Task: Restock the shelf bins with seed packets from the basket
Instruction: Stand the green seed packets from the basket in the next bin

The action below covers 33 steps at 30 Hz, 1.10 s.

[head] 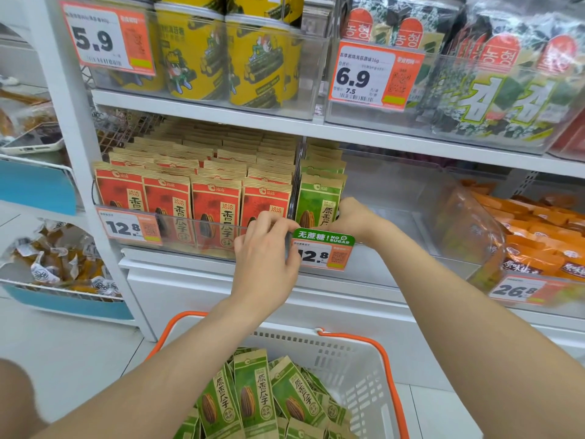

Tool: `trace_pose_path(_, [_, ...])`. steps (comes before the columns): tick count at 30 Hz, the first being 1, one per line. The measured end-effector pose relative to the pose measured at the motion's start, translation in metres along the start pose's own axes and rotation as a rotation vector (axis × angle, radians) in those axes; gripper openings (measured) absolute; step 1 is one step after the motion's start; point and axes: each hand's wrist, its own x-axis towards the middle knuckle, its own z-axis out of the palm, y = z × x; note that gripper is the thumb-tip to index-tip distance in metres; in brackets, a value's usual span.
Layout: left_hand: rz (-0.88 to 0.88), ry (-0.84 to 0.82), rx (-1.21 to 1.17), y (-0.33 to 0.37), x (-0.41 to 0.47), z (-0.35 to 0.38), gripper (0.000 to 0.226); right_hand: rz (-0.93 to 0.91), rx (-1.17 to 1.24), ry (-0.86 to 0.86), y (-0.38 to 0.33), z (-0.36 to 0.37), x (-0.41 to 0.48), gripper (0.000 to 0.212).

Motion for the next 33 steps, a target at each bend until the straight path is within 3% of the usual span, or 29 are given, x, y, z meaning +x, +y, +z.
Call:
trace_pose_path(3, [0.008,-0.011,0.004,-0.001,0.0,0.0,0.031,0.093,0.028,-0.012,0.0,-0.005,-0.001,0.021])
trace_pose_path(9, [0.023,-0.003,0.003,-0.002,-0.001,0.001,0.032,0.232,0.231,-0.004,0.0,-0.018,-0.009,0.059])
trace_pose_path(13, [0.071,0.056,-0.013,-0.003,-0.005,0.002,0.043,0.196,0.154,0.199,-0.001,-0.022,-0.02,0.078])
trace_pose_path(15, [0.122,0.156,0.022,-0.005,-0.011,0.004,0.046,0.072,0.106,0.412,-0.004,-0.017,-0.037,0.064])
trace_pose_path(18, [0.283,0.23,0.142,-0.02,-0.023,0.01,0.028,-0.243,-0.023,0.686,-0.008,-0.004,-0.069,0.03])
trace_pose_path(20, [0.375,0.048,0.178,-0.032,-0.033,0.017,0.02,-0.427,-0.132,0.729,-0.009,0.007,-0.084,0.014])
trace_pose_path(22, [0.371,-0.28,0.189,-0.041,-0.045,0.023,0.014,-0.53,-0.259,0.671,-0.011,0.02,-0.099,0.007])
trace_pose_path(25, [0.271,-0.841,0.34,-0.06,-0.066,0.035,0.014,-0.557,-0.425,0.442,-0.011,0.045,-0.121,0.015])
trace_pose_path(27, [0.185,-1.126,0.39,-0.077,-0.084,0.042,0.018,-0.541,-0.586,0.238,-0.003,0.061,-0.13,0.016])
trace_pose_path(30, [0.13,-1.334,0.537,-0.105,-0.114,0.048,0.026,-0.57,-0.725,0.048,0.004,0.076,-0.141,0.021])
trace_pose_path(33, [0.16,-1.333,0.75,-0.131,-0.133,0.05,0.054,-0.585,-0.716,0.006,0.003,0.081,-0.145,0.023])
